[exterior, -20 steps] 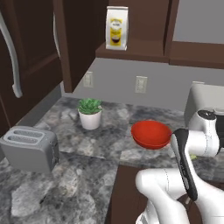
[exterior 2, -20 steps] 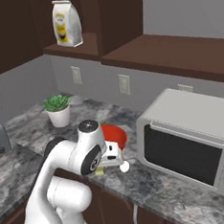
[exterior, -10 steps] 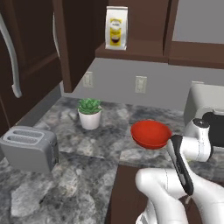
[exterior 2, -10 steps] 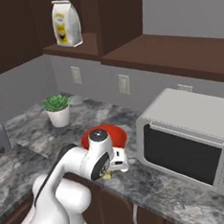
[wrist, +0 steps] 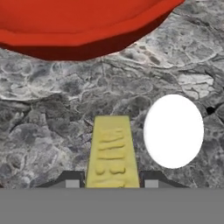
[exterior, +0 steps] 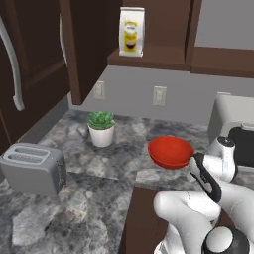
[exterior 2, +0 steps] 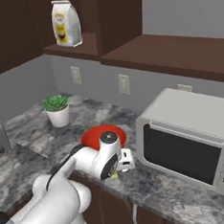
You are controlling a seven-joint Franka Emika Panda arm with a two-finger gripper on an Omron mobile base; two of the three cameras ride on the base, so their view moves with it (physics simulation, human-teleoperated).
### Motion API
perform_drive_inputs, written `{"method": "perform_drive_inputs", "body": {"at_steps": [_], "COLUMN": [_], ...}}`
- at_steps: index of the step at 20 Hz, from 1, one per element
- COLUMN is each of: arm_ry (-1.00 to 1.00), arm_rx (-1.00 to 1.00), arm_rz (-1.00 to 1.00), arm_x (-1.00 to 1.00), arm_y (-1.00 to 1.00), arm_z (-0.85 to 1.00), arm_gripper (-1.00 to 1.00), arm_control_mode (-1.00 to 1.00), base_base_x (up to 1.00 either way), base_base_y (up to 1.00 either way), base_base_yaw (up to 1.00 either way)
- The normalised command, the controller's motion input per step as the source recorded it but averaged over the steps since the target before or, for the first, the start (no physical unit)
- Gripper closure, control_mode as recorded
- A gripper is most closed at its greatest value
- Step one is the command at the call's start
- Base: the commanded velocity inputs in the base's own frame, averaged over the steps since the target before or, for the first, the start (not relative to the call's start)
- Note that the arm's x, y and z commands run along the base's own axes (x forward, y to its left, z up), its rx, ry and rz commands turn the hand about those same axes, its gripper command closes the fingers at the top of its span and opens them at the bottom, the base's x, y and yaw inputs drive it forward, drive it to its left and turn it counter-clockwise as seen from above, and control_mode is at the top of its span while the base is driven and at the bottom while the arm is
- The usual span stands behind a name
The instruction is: Pick the egg and butter from the fridge and place them by the bowl for mixing.
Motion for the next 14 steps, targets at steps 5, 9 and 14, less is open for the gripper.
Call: {"method": "perform_drive_inputs", "body": {"at_steps": [5,9,14], "arm_ry": [0.01,0.01,0.02], "arm_rx": [0.00,0.01,0.00], "arm_rz": [0.00,0.00,0.00], "arm_x": [0.58,0.52,0.27], "arm_y": [0.00,-0.04,0.00], "arm_z": [-0.24,-0.19,-0.17], "arm_gripper": [1.00,1.00,1.00], "arm_control_mode": [-1.00,-1.00,-1.00], "base_base_x": [0.00,0.00,0.00], "base_base_y": [0.00,0.00,0.00], "base_base_yaw": [0.00,0.00,0.00]}}
